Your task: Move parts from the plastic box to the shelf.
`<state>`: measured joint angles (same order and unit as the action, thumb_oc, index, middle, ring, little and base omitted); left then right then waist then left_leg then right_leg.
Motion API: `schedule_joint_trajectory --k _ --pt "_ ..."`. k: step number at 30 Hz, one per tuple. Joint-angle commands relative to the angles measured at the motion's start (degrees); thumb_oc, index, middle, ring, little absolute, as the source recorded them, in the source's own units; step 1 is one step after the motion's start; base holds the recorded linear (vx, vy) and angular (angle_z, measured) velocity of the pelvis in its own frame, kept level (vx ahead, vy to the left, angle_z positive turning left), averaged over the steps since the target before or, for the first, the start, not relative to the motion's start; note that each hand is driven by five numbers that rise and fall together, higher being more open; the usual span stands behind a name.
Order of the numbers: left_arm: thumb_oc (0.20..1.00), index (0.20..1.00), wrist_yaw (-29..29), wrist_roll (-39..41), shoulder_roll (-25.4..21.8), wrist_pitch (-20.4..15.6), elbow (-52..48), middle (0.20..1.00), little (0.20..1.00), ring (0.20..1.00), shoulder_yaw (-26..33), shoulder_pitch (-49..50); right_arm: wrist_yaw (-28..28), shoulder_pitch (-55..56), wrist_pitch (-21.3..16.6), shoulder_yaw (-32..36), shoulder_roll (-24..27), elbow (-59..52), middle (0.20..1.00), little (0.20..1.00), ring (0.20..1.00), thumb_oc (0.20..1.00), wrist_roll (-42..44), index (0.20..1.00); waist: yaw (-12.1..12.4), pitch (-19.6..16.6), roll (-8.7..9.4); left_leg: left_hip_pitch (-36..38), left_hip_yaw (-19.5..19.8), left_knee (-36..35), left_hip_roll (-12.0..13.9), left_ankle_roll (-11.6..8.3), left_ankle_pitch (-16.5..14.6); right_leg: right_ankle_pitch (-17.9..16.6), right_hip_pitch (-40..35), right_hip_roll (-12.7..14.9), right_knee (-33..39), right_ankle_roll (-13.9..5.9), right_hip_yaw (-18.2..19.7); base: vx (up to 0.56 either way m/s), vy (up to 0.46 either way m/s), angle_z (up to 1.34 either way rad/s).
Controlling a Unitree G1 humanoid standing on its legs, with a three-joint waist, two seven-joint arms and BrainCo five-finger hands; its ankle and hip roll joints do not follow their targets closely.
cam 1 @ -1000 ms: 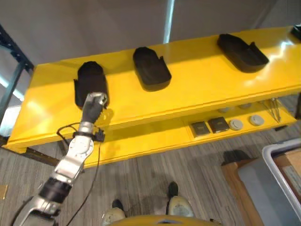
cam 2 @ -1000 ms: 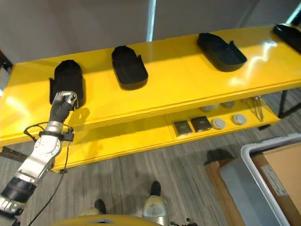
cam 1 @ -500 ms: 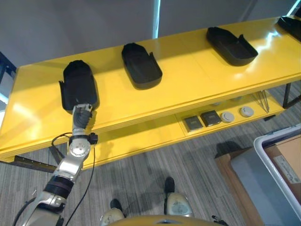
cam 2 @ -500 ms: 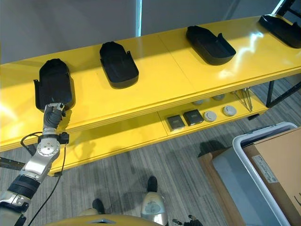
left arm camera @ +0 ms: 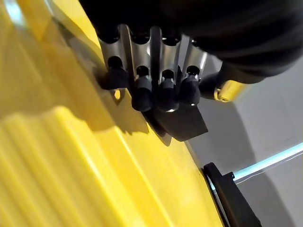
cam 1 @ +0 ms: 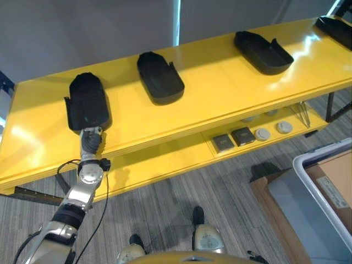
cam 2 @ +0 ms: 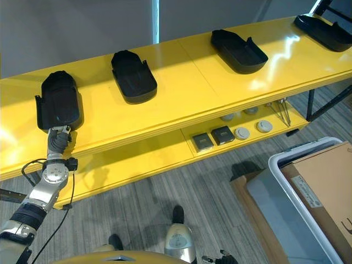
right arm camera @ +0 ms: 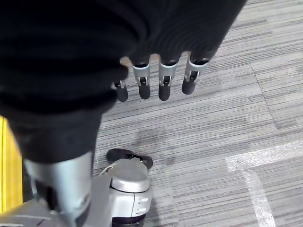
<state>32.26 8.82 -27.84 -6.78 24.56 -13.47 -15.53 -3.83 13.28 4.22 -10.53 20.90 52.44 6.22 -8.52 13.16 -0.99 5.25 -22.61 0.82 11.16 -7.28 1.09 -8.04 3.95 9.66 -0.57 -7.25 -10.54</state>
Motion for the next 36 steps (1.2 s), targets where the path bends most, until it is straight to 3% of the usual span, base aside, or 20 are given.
schedule_joint_trajectory --k 1,24,29,30,31,34,36 --pt "0.200 0.200 2.06 -0.13 -1.15 -2.85 4.38 0.200 0.200 0.200 3.37 -4.99 0.98 1.24 0.58 -1.36 1.46 -1.74 1.000 1.000 1.000 1.000 -2.36 1.000 -0.92 -1.24 2.18 -5.48 -0.03 6.31 4.68 0.47 -0.51 6.18 -2.39 3.87 -3.48 -3.70 2.89 0.00 0.000 0.00" --pt "0.200 0.200 3.07 0.82 -3.85 -1.61 9.16 0.200 0.200 0.200 2.93 -13.54 2.22 0.30 -0.20 -2.50 2.92 -0.63 1.000 1.000 1.000 1.000 -3.44 1.000 -2.56 -1.49 2.20 -5.50 -0.84 6.51 5.08 0.43 -0.49 6.59 -1.97 3.44 -3.69 -3.56 3.86 0.00 0.000 -0.02" --pt "0.200 0.200 1.37 3.22 -2.94 -5.15 8.57 0.200 0.200 0.200 2.99 -12.73 1.72 0.60 -0.54 -2.47 2.19 -0.63 1.000 1.000 1.000 1.000 -3.50 1.000 -2.29 -1.75 2.27 -5.25 -0.79 6.29 5.05 0.56 -0.50 6.70 -2.34 3.40 -3.51 -3.46 3.70 0.00 0.000 0.00" --pt "0.570 0.570 0.12 3.96 -2.50 -6.33 6.05 0.570 0.570 0.570 3.20 -11.84 1.61 0.71 -0.69 -2.20 1.83 -0.60 1.000 1.000 1.000 1.000 -3.69 1.000 -1.97 -1.92 2.26 -5.08 -0.66 6.10 4.92 0.61 -0.56 6.71 -2.62 3.44 -3.32 -3.42 3.50 0.00 0.000 0.00" --pt "1.000 1.000 -0.81 4.67 -2.33 -7.19 4.49 1.000 1.000 1.000 3.40 -11.16 1.55 0.75 -0.89 -1.97 1.64 -0.44 1.000 1.000 1.000 1.000 -3.87 1.000 -1.74 -2.04 2.21 -4.98 -0.54 6.02 4.81 0.66 -0.61 6.75 -2.82 3.44 -3.25 -3.37 3.37 0.00 0.000 0.00" --pt "1.000 1.000 -4.69 4.86 -2.09 -9.32 -5.45 1.000 1.000 1.000 4.58 -6.43 1.00 0.84 -0.64 -0.94 0.41 -0.15 1.000 1.000 1.000 1.000 -4.18 1.000 -0.25 -2.56 1.98 -4.60 0.53 5.67 4.14 0.82 -0.86 6.78 -3.89 3.60 -2.78 -3.16 2.39 -0.02 -0.004 0.05" --pt "1.000 1.000 -8.38 10.33 -1.39 -10.05 -11.90 1.000 1.000 1.000 5.93 -2.10 0.44 0.63 -0.05 -0.50 -0.72 -0.06 1.000 1.000 1.000 1.000 -4.21 1.000 1.30 -3.08 1.73 -4.51 1.73 5.25 3.48 0.96 -0.90 6.77 -4.64 3.65 -2.41 -2.92 1.52 -0.04 -0.004 0.11"
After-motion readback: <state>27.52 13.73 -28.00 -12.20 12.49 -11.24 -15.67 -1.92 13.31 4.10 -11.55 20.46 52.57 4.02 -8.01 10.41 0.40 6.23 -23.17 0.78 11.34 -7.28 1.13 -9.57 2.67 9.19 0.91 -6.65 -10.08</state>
